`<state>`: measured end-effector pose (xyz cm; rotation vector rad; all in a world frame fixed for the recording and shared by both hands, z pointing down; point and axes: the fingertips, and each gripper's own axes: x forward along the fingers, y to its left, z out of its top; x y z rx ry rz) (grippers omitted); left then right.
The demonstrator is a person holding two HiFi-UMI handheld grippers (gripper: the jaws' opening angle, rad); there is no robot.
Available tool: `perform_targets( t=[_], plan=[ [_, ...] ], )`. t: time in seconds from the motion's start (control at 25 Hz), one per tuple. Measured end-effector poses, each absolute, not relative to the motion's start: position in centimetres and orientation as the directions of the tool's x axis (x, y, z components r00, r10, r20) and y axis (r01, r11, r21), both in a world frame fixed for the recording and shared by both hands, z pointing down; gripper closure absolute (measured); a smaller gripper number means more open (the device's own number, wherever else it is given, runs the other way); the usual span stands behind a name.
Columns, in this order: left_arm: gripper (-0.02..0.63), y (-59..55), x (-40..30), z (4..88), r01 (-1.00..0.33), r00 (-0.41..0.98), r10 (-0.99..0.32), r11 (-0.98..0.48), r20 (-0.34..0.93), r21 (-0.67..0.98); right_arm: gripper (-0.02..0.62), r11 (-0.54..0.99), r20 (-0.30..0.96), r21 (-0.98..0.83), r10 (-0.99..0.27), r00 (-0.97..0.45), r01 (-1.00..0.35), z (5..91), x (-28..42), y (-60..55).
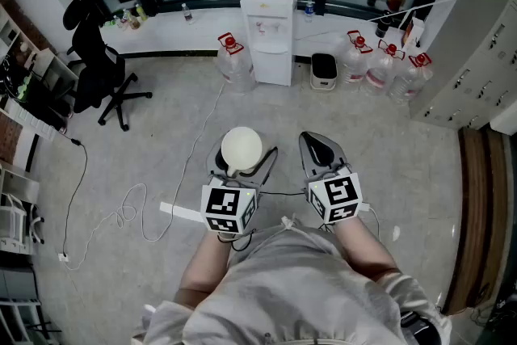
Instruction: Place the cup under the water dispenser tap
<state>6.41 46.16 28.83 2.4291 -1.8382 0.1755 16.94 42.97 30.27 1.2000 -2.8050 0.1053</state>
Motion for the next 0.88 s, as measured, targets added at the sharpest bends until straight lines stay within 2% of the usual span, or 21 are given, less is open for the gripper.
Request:
perform_targets(
  t=[0.64, 0.88],
  plan=[
    [0.155, 43.9, 8.2, 29.7, -0.961, 0.276, -0.951, -0.274, 0.141, 0.028, 0.568, 0.68, 0.115, -0.074, -0.721, -0.684, -0.729, 31.5, 19.1, 41.0],
    [0.156, 42.2, 9.3, 29.9, -0.966, 0.257, -0.957, -0.255, 0.131, 0.035, 0.568, 0.714, 0.118, -0.102, -0.683, -0.721, -0.693, 31.7, 19.9, 39.8]
  ],
)
